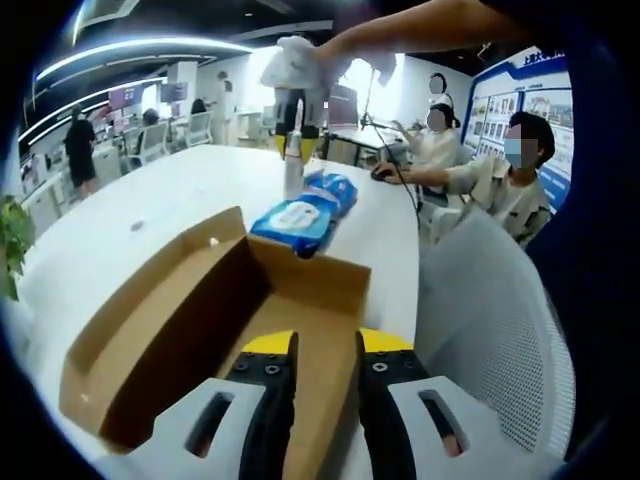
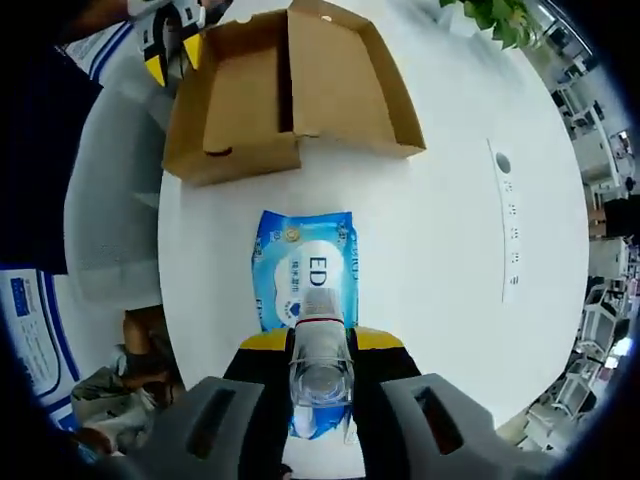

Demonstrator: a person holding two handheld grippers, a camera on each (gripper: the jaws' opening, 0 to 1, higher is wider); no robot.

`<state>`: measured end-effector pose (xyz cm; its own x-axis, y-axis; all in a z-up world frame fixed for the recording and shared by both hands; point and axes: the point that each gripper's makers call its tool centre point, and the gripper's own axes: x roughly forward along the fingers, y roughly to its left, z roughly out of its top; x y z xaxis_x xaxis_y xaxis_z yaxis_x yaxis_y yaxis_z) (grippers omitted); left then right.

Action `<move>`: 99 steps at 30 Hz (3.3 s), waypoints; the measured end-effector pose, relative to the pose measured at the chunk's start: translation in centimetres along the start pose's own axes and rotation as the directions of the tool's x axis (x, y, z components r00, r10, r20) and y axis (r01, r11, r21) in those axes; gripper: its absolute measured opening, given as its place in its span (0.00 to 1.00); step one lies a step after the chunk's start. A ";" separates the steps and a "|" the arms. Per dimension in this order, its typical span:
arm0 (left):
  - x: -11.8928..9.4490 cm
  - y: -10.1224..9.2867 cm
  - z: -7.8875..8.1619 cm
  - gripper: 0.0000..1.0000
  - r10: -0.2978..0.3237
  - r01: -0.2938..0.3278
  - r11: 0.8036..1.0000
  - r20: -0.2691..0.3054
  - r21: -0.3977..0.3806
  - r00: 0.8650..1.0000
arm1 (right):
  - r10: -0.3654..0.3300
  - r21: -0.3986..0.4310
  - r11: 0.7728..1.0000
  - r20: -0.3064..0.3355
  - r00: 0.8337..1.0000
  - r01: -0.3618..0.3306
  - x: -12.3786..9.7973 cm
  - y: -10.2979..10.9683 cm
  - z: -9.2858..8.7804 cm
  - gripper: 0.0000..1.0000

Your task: Operate the shoe box by opening the lid, removing the specified soft item, and placing it in the target area until the item is outside and the box remains undamaged.

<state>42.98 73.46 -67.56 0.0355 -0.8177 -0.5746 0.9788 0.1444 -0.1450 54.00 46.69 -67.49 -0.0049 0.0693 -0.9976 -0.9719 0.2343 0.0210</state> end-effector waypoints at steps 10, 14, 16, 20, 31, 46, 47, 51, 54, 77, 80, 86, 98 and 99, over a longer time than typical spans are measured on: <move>0.3 0.5 0.4 0.21 0.009 -0.009 1.000 -0.001 -0.019 1.000 | -0.015 0.016 1.000 -0.012 1.000 0.015 1.7 -3.5 -0.8 0.19; 0.4 0.6 0.0 0.21 0.011 -0.011 1.000 -0.011 -0.025 1.000 | -0.020 -0.002 1.000 -0.020 1.000 0.020 2.4 -4.3 -0.7 0.19; 0.5 0.5 -0.1 0.21 0.008 -0.009 1.000 -0.013 -0.030 1.000 | -0.020 -0.001 1.000 -0.016 1.000 0.020 2.7 -4.6 -0.6 0.19; 0.4 0.6 -0.3 0.21 0.011 -0.012 0.999 -0.017 -0.035 1.000 | -0.022 0.001 1.000 -0.025 0.999 0.022 3.4 -4.9 -0.8 0.19; 0.5 0.9 -0.7 0.21 0.015 -0.016 0.999 -0.026 -0.045 1.000 | -0.013 0.005 1.000 -0.015 1.000 0.013 5.0 -5.4 -0.6 0.19; 0.7 1.1 -0.6 0.20 0.012 -0.013 0.999 -0.025 -0.047 1.000 | -0.027 -0.012 1.000 -0.023 0.999 0.026 6.4 -5.4 -0.9 0.19; 0.8 1.1 -0.6 0.20 0.012 -0.013 0.999 -0.026 -0.046 1.000 | -0.030 -0.011 0.999 -0.023 0.999 0.030 6.4 -5.5 -0.9 0.19; 0.9 1.0 -0.7 0.20 0.008 -0.009 0.999 -0.025 -0.052 1.000 | -0.022 -0.005 1.000 -0.033 0.999 0.022 6.3 -5.3 -0.9 0.20; 1.0 1.0 -0.6 0.20 0.006 -0.007 0.999 -0.022 -0.051 1.000 | -0.004 0.012 1.000 -0.033 0.999 0.005 6.4 -5.1 -0.9 0.20; 0.8 1.0 0.5 0.20 0.009 -0.008 0.999 0.011 -0.036 1.000 | -0.153 0.123 0.983 0.154 0.976 0.135 0.4 -6.1 2.0 0.32; 0.5 1.0 0.6 0.20 0.012 -0.011 0.999 0.018 -0.033 1.000 | -0.176 0.154 0.977 0.196 0.965 0.147 -1.3 -5.7 2.8 0.32; -0.3 1.0 0.5 0.19 0.025 -0.025 0.999 0.025 -0.029 0.999 | -0.200 0.155 0.973 0.183 0.962 0.173 -2.3 -4.3 3.1 0.29; -4.7 2.0 -1.2 0.18 0.175 -0.172 0.983 0.045 -0.071 0.983 | -0.286 0.262 0.943 0.321 0.903 0.206 -3.4 -1.4 9.0 0.20; -5.3 2.3 -1.5 0.18 0.194 -0.190 0.978 0.051 -0.082 0.980 | -0.288 0.261 0.943 0.326 0.900 0.207 -3.3 -1.1 9.5 0.19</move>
<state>44.73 79.03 -66.06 0.2352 -0.8014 -0.5499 0.9345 0.3421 -0.0989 57.36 55.40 -63.56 0.3519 0.3115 -0.8827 -0.8561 0.4884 -0.1690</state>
